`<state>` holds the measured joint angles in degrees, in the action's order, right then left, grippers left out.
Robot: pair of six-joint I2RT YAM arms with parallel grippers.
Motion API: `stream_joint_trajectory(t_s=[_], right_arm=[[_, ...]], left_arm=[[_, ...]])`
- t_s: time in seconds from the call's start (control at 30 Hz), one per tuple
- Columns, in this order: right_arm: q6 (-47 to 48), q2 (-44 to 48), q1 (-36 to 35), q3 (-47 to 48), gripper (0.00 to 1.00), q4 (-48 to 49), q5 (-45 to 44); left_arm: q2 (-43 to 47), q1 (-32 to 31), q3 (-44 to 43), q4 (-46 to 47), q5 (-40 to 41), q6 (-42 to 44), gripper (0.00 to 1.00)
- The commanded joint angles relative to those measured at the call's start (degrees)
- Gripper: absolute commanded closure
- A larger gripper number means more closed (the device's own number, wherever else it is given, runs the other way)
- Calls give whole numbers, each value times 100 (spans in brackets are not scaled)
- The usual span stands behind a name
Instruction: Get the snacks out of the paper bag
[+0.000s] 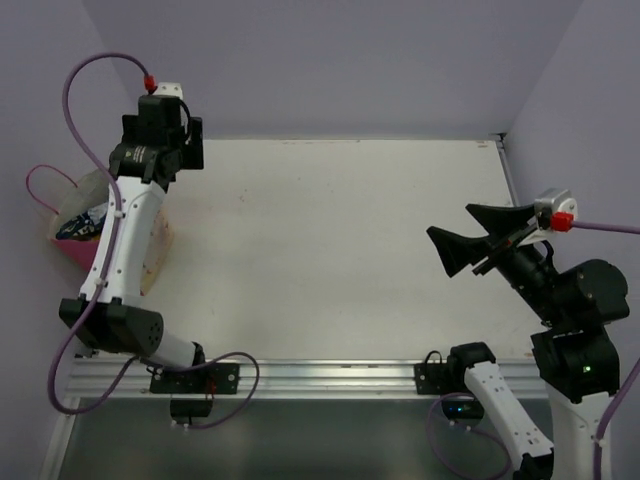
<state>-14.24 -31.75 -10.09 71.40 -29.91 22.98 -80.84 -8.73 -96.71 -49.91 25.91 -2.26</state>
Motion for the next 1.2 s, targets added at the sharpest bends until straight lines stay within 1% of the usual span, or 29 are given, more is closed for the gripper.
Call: stream_joint_trajectory(t_s=[0.0, 0.07, 0.13, 0.23, 0.27, 0.33, 0.4, 0.53, 0.7, 0.73, 0.77, 0.83, 0.87, 0.93, 0.97, 1.03, 1.07, 1.1, 1.13, 1.17], right_arm=[[-158, 256, -11, -204, 1, 249, 488], [-123, 336, -19, -257, 1, 258, 479], [-53, 371, -81, -301, 1, 214, 348], [-17, 424, -178, -451, 1, 266, 172], [-26, 441, -187, -477, 1, 275, 154], [-61, 468, -187, -556, 1, 284, 145], [-70, 564, -195, -626, 1, 293, 128], [-61, 696, -239, -723, 1, 346, 92], [8, 784, -353, -890, 1, 337, -13], [44, 836, -371, -925, 1, 328, -39], [61, 872, -423, -952, 1, 328, -83], [123, 977, -476, -1057, 1, 346, -241], [141, 1004, -520, -1092, 1, 363, -294], [193, 1056, -591, -1163, 1, 390, -443], [211, 1065, -617, -1189, 1, 390, -487], [246, 1083, -678, -1233, 1, 416, -584], [255, 1109, -687, -1268, 1, 425, -602], [272, 1118, -696, -1277, 1, 433, -611], [281, 1135, -714, -1295, 1, 434, -637], [290, 1153, -714, -1312, 1, 442, -655]], left_arm=[[-686, 581, -839, -466, -174, -195, 0], [-1151, 714, -1086, -694, 88, -370, 0], [-1267, 802, -1245, -705, 72, -398, 0], [-1390, 873, -1070, -678, 11, -503, 0], [-1443, 1047, -896, -669, -24, -512, 0], [-1452, 1128, -658, -573, -60, -503, 0], [-1487, 1251, -421, -493, -113, -538, 4], [-1479, 1286, -217, -353, 1, -591, 6], [-1575, 1418, -200, -256, -332, -644, 17], [-1558, 1418, -182, -152, -385, -653, 20], [-1497, 1418, -147, -72, -446, -635, 30], [-1514, 1418, -190, 42, -551, -618, 40], [-1549, 1418, -304, 43, -604, -609, 49], [-1697, 1418, -419, 25, -727, -609, 53], [-1759, 1418, -524, 8, -763, -609, 62], [-1926, 1418, -630, -80, -1025, -600, 73], [-1970, 1418, -717, -115, -1148, -600, 90], [-2014, 1401, -762, -220, -1263, -591, 97], [-2084, 1392, -779, -264, -1412, -565, 100], [-2103, 1340, -797, -308, -1439, -565, 100]])
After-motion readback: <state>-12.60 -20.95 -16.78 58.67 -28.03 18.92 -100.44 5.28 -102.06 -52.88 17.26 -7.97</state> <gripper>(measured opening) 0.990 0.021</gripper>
